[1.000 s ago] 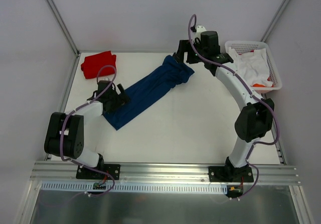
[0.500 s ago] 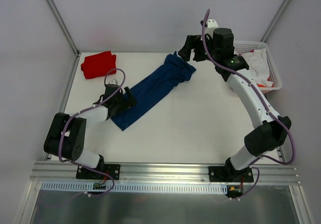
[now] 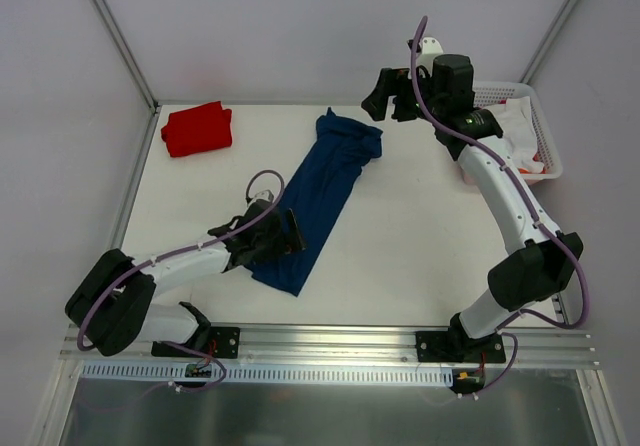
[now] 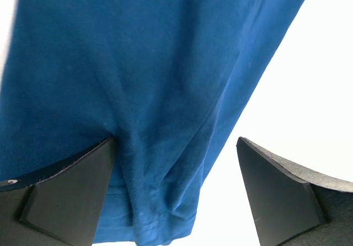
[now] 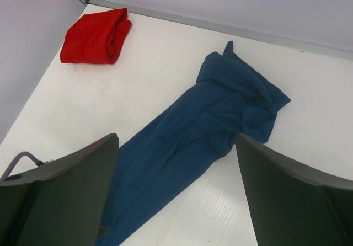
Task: Fold and stack the t-shirts
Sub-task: Rotate the tshirt 90 degrees
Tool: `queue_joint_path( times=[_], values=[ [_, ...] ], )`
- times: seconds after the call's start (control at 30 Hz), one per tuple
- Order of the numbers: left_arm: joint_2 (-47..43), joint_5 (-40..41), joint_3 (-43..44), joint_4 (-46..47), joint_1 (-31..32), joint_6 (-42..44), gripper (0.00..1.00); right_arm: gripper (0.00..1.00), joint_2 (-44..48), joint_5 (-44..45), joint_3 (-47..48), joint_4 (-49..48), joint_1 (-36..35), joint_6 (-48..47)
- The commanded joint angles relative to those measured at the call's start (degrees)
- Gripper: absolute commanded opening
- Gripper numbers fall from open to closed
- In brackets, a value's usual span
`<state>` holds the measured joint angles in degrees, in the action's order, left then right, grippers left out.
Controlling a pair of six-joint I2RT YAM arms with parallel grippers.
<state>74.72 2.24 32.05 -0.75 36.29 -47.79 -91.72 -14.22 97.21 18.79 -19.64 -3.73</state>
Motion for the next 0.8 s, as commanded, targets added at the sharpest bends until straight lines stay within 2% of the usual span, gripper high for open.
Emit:
queue_joint_path(
  times=[0.0,0.33,0.57,0.77],
  values=[
    [-1.16,3.03,0.11,-5.22,5.35,-5.72,0.92,0.92,0.4,-1.86,2.99,-0.5,0.74,0.56],
    [13.07,3.12,13.01,-3.47,17.75,-6.53,0.94,0.92,3.39,-1.95,0.35,-0.33,1.18,1.18],
    [22.74,-1.8,18.04,3.64,19.78,-5.12,0.93,0.92,6.55,-1.78,-1.49,0.2,1.79,0.92],
    [23.63,-1.98,20.42,3.92,20.22,-3.8,0.93,0.92,7.43,-1.6,-2.37,0.81,2.15,1.0]
  ],
)
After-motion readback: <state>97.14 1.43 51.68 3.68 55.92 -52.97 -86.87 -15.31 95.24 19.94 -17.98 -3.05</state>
